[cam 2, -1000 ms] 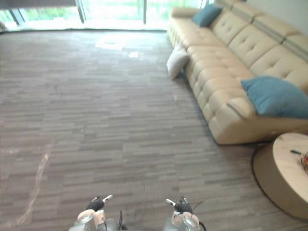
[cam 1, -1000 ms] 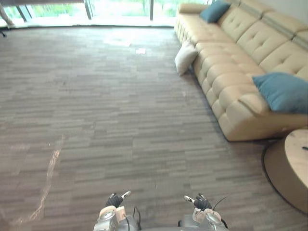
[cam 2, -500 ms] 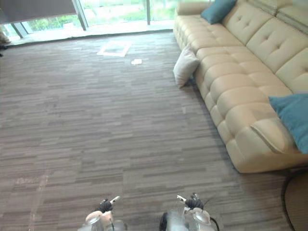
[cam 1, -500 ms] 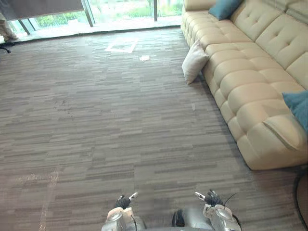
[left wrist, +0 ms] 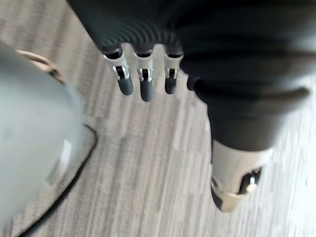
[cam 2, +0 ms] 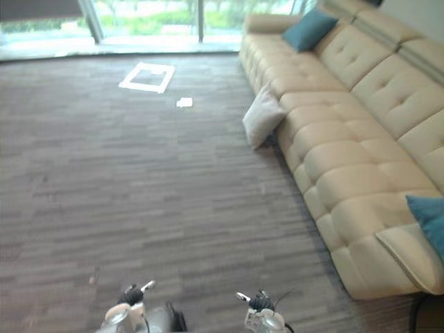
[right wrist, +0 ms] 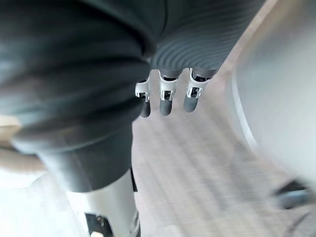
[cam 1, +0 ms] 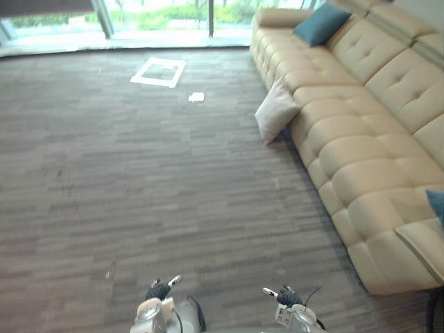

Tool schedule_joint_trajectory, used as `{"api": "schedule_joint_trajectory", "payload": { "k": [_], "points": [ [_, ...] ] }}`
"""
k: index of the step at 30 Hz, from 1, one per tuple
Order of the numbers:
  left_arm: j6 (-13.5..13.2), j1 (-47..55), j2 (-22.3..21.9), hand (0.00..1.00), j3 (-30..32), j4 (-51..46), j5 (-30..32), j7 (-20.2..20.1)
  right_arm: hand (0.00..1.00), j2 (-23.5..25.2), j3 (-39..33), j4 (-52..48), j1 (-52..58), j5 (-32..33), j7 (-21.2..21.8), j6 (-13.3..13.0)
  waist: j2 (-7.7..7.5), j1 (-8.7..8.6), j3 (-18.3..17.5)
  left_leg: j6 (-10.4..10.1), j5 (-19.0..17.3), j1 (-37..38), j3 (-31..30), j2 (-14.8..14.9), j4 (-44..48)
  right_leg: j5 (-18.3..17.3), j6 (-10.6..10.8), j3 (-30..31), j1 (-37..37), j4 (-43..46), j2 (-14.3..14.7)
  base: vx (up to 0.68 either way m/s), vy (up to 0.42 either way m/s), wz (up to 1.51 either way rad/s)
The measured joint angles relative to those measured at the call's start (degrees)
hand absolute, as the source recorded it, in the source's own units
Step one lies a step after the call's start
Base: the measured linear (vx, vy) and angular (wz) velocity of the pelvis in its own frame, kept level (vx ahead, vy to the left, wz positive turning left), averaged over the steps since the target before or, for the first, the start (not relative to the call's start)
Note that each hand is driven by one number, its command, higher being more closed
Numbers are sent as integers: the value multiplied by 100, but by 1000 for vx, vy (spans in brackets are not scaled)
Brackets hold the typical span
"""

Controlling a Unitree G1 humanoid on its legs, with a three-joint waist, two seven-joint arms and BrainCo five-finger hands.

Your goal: Pick up cushions and gather them together orderly.

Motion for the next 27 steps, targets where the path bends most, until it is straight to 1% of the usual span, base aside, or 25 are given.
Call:
{"api": "schedule_joint_trajectory", "payload": {
  "k": [1,2,4,5,6,7,8,9,10,11,12,13,14,15,16,17,18,20,21,22,23,24,25,26,27],
  "points": [
    [10,-53,-69,0,-34,30,-3,-5,0,-16,-14,-77,8,-5,5,-43,51,-30,18,-60,-126,287,-40,-7,-215,-282,-41,-387,-376,-209,8,494,43,34],
    [18,-75,-114,0,-37,71,-3,-6,0,-43,-21,-108,-30,-6,10,-56,39,-64,62,-65,-161,643,-108,-50,-430,-509,-118,-707,-662,-581,-6,610,17,38],
    [29,-69,-144,0,-31,123,-4,-2,0,-71,-58,-108,-76,-2,13,-54,41,-144,66,12,-210,953,-210,-45,-587,-575,-171,-936,-883,-1325,94,468,-44,42],
    [30,-46,-191,0,-33,142,-2,-6,0,-102,-87,-95,-84,-1,19,-56,53,-214,75,-42,-288,1260,-302,-41,-759,-373,-203,-920,-867,-2581,278,418,-102,54],
    [31,-43,-212,0,-33,144,-2,-6,0,-110,-92,-76,-77,0,24,-57,55,-228,77,-112,-348,1368,-367,-44,-807,-237,-200,-894,-864,-2957,331,798,-221,77],
    [24,-36,-232,0,-21,147,6,-13,0,-133,-138,-11,-72,8,40,-52,-20,-249,76,-298,-541,1641,-624,-136,-902,427,-477,-670,-872,-3474,361,718,-200,44],
    [22,-77,-335,0,20,182,6,-14,0,-281,-113,20,-158,-13,72,-45,173,-217,86,-338,-590,1824,-738,-13,-895,37,-549,-726,-877,-3074,443,710,-209,29],
    [20,-50,-410,0,24,191,14,-25,0,-338,-119,50,-183,-18,85,-44,302,-213,69,-352,-570,1785,-794,73,-710,-183,-623,-757,-890,-2892,488,538,-181,8],
    [22,-32,-458,0,22,195,36,-47,0,-378,-151,30,-182,-17,95,-53,419,-281,57,-381,-553,1634,-995,187,-200,-533,-648,-815,-850,-2657,502,428,-173,12],
    [27,-18,-439,0,21,206,48,-62,0,-389,-169,13,-194,-16,95,-51,446,-288,45,-442,-519,1510,-1094,247,128,-653,-659,-840,-814,-2596,529,550,-226,20],
    [32,-21,-421,0,35,200,53,-94,0,-395,-197,18,-199,-18,93,-46,547,-301,18,-894,-250,998,-1389,433,1380,-876,-707,-912,-599,-2607,624,563,-209,14],
    [37,-27,-416,0,85,144,53,-109,0,-400,-199,23,-193,-22,92,-34,607,-299,42,-1534,477,316,-1784,619,2895,-997,-776,-976,-261,-2801,767,563,-186,10],
    [37,21,-414,0,92,119,49,-119,0,-401,-194,31,-194,-21,91,-33,613,-286,62,-1681,663,47,-1872,691,3427,-1037,-815,-990,-119,-2911,840,568,-138,-13],
    [31,28,-418,0,198,-14,45,-122,0,-361,-186,100,-216,4,82,-31,683,-211,96,-1611,749,-527,-1846,898,4605,-1099,-912,-980,389,-3226,1030,557,-76,-32],
    [22,32,-390,0,259,-111,44,-114,0,-312,-159,228,-269,11,68,-31,591,-163,159,-1358,609,-963,-1689,995,5108,-1153,-958,-948,865,-3520,1088,534,-59,-32],
    [19,33,-365,0,257,-148,44,-114,0,-297,-123,268,-312,13,60,-21,560,-154,167,-1227,535,-1125,-1609,1006,5162,-1179,-973,-928,1033,-3652,1090,451,-27,-27],
    [3,56,-335,0,246,-272,23,-113,0,-273,-30,336,-310,18,41,19,479,-129,132,-909,336,-1630,-1278,1047,4993,-1184,-975,-825,1452,-4092,1083,516,10,-35],
    [-37,90,-328,0,243,-435,-2,-111,0,-253,36,421,-323,22,15,49,456,-35,121,-719,71,-2103,-819,1077,4133,-1113,-853,-603,1896,-4641,1034,565,77,-55],
    [-77,123,-324,0,250,-504,-8,-114,0,-220,44,421,-317,21,-14,85,454,18,122,-657,26,-2292,-606,1018,3123,-1094,-774,-436,2174,-4985,972,598,169,-66],
    [-86,135,-339,0,268,-549,-11,-111,0,-163,-15,422,-314,18,-19,84,439,80,116,-721,138,-2310,-530,854,1779,-1087,-646,-303,2433,-5182,858,617,197,-75],
    [-85,142,-337,0,271,-547,-14,-101,0,-140,-37,428,-306,15,-19,84,446,118,88,-762,422,-2273,-601,736,817,-1145,-556,-182,2511,-5263,795,508,193,-63],
    [-83,147,-328,0,270,-548,-24,-103,0,-132,-36,440,-308,8,-19,85,420,144,83,-697,775,-2280,-607,683,642,-1194,-482,-112,2571,-5288,756,486,230,-72],
    [-90,178,-241,0,282,-538,-27,-98,0,-43,7,484,-289,2,-19,103,261,179,-48,-429,933,-2207,-507,464,635,-1229,-432,170,2680,-5275,549,779,365,-47],
    [-67,172,-182,0,277,-496,-24,-81,0,33,56,451,-236,-1,-3,111,147,86,-162,-214,755,-2169,-390,381,766,-1080,-368,293,2550,-5026,368,663,305,-38],
    [-69,171,-181,0,281,-467,-24,-82,0,31,56,453,-204,-3,7,127,109,90,-170,-142,668,-2158,-357,356,861,-1023,-268,366,2490,-4856,324,772,373,-19]
  ]
}}
